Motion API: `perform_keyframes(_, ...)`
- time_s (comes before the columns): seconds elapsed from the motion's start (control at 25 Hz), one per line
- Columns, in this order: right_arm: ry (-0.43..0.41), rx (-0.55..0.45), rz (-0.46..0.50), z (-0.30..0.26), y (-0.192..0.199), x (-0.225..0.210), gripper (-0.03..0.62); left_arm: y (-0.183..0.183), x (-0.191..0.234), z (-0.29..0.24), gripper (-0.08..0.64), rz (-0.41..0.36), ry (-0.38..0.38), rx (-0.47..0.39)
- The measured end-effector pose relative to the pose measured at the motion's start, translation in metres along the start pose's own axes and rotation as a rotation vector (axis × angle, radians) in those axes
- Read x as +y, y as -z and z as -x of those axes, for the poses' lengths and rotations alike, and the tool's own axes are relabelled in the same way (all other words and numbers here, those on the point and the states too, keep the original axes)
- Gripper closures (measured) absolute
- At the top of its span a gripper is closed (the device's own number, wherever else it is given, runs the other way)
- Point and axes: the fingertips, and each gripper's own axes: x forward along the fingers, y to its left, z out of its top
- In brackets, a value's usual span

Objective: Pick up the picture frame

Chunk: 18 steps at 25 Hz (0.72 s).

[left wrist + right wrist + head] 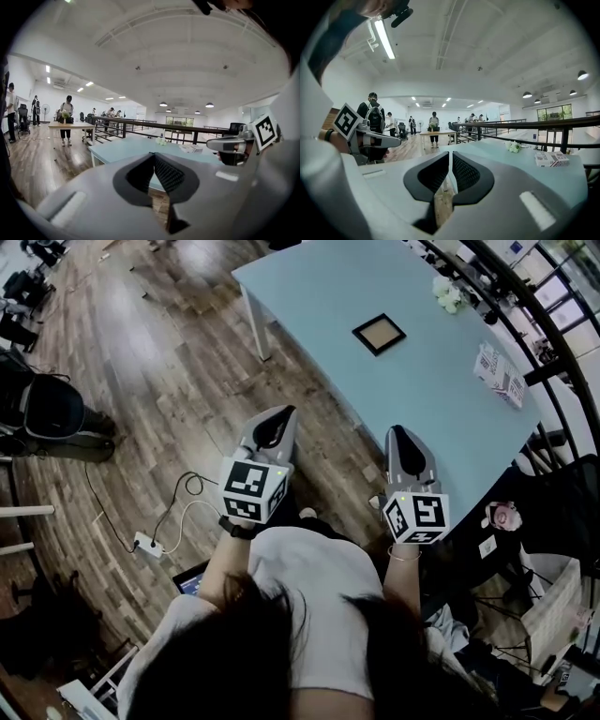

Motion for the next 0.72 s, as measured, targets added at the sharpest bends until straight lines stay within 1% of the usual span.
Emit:
perform_keyframes(0.16,-0.005,0.0,-0.001,-0.027,-0.004,-0.002,0.589,-0.002,0.018,-0.02,0.501,0.019,0.013,0.0)
perform_keyframes(0.36,0.008,0.002,-0.016,-0.076,-0.012,-0.014,0.586,-0.014,0.048,-0.061,0.501,0.026,0.046,0.004)
perform_keyframes(0.48,0.018,0.006,-0.026,-0.114,-0.019,-0.014,0.554,-0.021,0.075,-0.085,0.5,0.028,0.072,0.015)
perform_keyframes(0.72,0.052,0.021,-0.054,-0.19,-0.031,-0.012,0.522,-0.038,0.136,-0.136,0.5,0.03,0.125,0.038)
